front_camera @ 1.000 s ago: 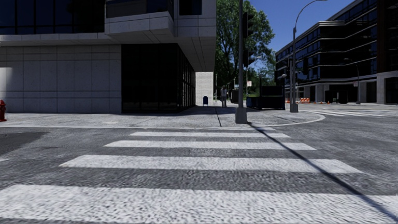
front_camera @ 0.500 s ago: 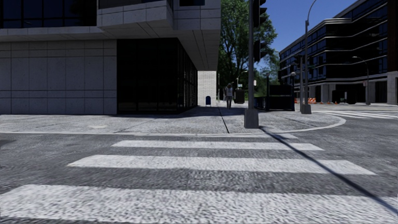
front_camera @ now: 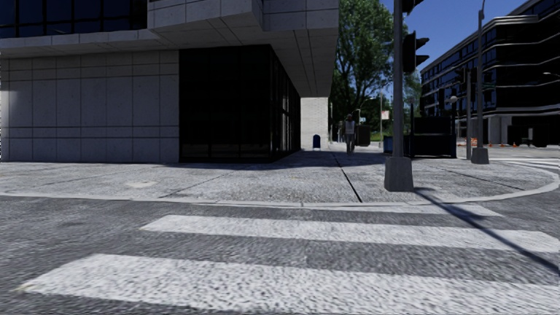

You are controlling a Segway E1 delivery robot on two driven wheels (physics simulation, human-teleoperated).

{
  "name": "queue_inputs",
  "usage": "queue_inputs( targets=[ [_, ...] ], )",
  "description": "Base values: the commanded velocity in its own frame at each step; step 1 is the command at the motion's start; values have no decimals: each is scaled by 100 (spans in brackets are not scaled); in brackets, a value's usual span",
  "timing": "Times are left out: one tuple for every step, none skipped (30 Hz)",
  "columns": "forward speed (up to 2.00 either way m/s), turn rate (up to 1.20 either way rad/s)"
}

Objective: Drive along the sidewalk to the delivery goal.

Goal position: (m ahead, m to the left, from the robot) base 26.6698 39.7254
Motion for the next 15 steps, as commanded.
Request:
queue_inputs(
  targets=[
    [200,6],
    [200,0],
    [200,0],
    [200,0],
    [200,0],
    [200,0],
    [200,0],
    [200,0],
    [200,0],
    [200,0],
    [200,0],
    [200,0],
    [200,0],
    [200,0],
    [200,0]
  ],
)
